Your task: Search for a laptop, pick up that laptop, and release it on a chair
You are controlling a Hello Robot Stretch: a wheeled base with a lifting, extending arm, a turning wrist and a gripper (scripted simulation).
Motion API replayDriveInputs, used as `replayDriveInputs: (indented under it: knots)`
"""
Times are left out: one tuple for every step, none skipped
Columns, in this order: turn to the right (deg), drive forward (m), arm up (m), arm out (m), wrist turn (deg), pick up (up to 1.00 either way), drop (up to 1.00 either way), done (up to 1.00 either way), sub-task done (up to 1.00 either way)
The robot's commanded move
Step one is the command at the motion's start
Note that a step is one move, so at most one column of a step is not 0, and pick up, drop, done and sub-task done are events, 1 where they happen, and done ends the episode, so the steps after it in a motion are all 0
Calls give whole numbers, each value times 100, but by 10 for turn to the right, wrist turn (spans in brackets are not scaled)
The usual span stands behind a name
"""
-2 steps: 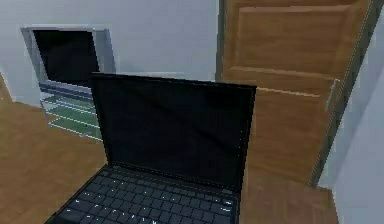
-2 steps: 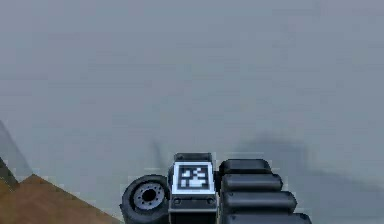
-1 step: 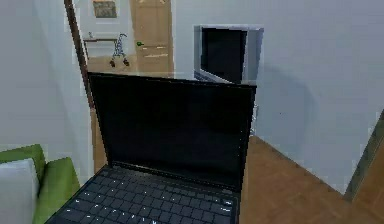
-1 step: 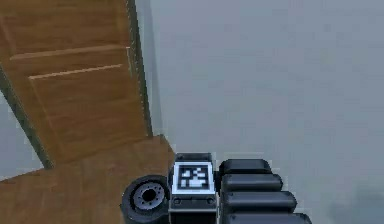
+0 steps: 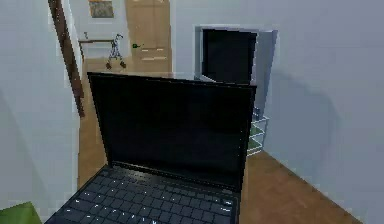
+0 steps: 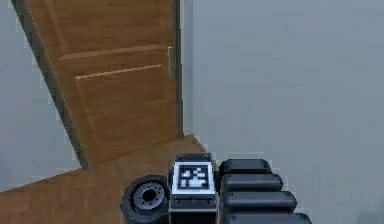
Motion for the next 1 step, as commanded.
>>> replayDriveInputs:
  knots:
    - [-240,0,0,0,0,0,0,0,0]
